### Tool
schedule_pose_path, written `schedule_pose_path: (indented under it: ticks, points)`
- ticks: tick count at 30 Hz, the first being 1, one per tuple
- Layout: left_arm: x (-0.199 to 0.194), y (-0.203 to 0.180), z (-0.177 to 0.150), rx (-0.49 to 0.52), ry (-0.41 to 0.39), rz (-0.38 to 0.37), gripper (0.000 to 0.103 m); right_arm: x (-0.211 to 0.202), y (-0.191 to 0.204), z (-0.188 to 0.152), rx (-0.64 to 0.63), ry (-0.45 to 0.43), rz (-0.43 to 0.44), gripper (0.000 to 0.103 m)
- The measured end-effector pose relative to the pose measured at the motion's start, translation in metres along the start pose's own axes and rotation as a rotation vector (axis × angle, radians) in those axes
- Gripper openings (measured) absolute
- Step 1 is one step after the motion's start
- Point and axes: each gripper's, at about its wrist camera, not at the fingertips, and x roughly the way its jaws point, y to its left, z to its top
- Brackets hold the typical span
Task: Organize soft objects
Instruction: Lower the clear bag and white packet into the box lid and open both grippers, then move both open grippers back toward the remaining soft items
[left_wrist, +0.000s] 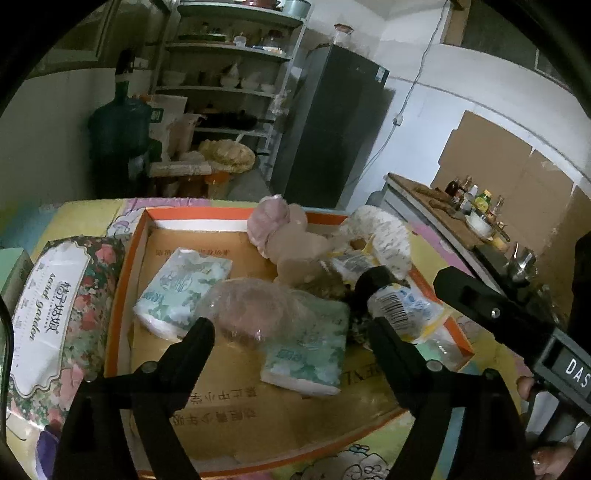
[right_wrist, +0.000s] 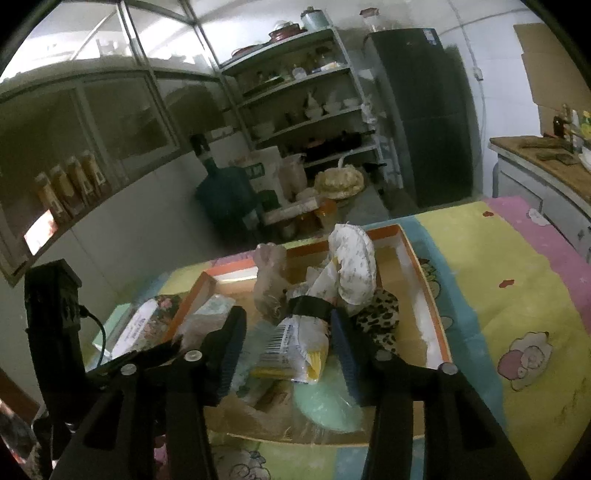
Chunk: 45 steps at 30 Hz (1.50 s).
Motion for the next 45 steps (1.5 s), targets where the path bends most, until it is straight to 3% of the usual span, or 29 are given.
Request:
schedule_pose_path:
  ticks: [10, 27, 34, 45]
  points:
    - [-0.031, -0.015, 0.001, 0.070, -0.115, -0.003, 0.089, -0.033, 0.003, 0.003, 0.035, -0.068, 0.015, 0.061]
    - [-0.099, -0.027, -0.005, 0.164, -0.225, -0.018, 0.089, -0.099, 0.045, -0.003, -0.007, -0.183, 0.037, 0.062]
    - [-0.129, -0.013, -0.012, 0.163, -0.273, -0.015, 0.089, -0.118, 0.066, -0.011, -0.019, -0.208, 0.059, 0.062]
    - [-0.188, 0.036, -0.018, 0.128, -0.371, 0.054, 0.089, -0.126, 0.113, -0.026, -0.070, -0.204, 0.096, 0.066]
